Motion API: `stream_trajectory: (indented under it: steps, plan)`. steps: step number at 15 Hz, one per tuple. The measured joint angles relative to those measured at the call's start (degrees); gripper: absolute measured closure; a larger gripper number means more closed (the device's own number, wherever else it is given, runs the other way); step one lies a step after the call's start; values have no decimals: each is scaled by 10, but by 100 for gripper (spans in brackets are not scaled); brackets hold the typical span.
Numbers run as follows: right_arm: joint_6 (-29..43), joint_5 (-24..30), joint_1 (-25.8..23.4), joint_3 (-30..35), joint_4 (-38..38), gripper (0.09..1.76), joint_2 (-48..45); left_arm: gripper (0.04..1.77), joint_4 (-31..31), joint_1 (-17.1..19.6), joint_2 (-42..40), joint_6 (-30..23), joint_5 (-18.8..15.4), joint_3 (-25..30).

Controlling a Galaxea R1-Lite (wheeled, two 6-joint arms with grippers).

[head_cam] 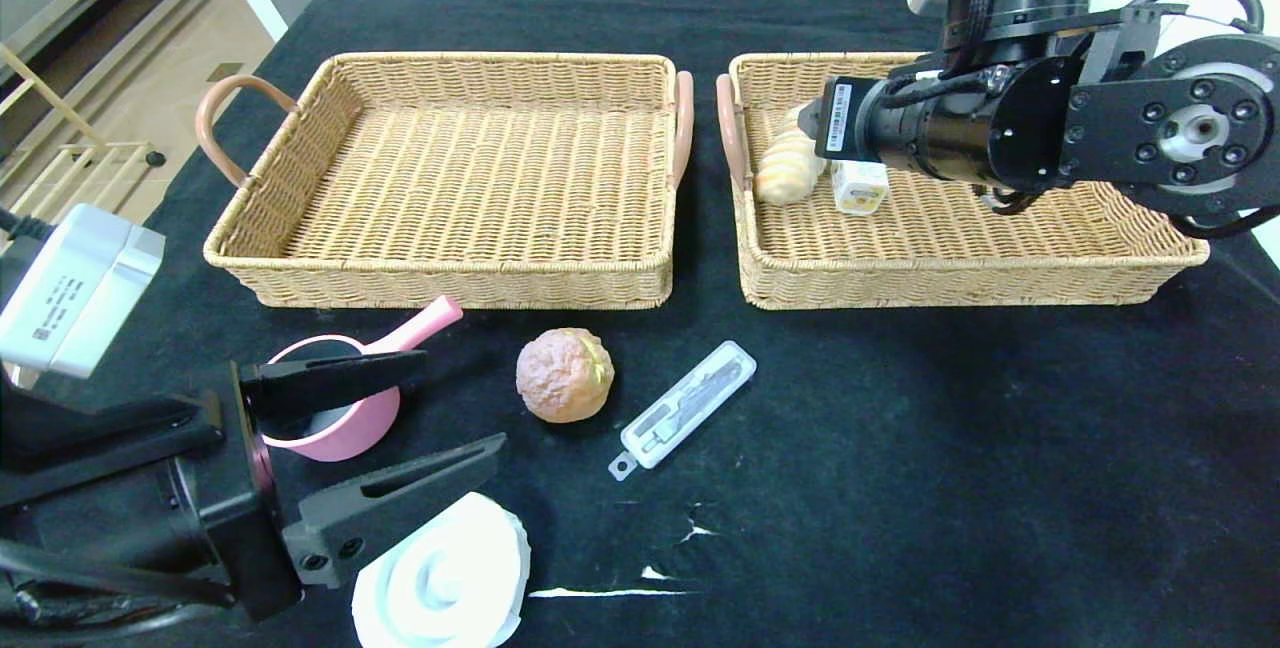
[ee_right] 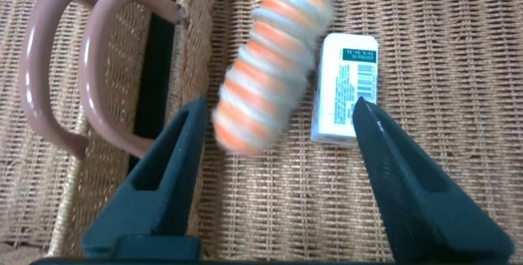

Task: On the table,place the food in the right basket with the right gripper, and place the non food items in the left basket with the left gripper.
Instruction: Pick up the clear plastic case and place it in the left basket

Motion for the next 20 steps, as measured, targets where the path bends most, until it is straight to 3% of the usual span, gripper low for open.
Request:
stream_trajectory:
  steps: [4,9,14,20]
  plan:
    - [-1,1,30,72,-1,37,-39,9,0,1,-1,0,0,-1]
    - [-1,0,136,216,-20,26,-117,9,4,16,-2,0,0,-8]
    - [2,-27,201,269,-37,20,-150,9,6,22,-4,1,0,-11]
    - [4,-37,234,298,-37,17,-155,9,8,23,-6,3,0,-12]
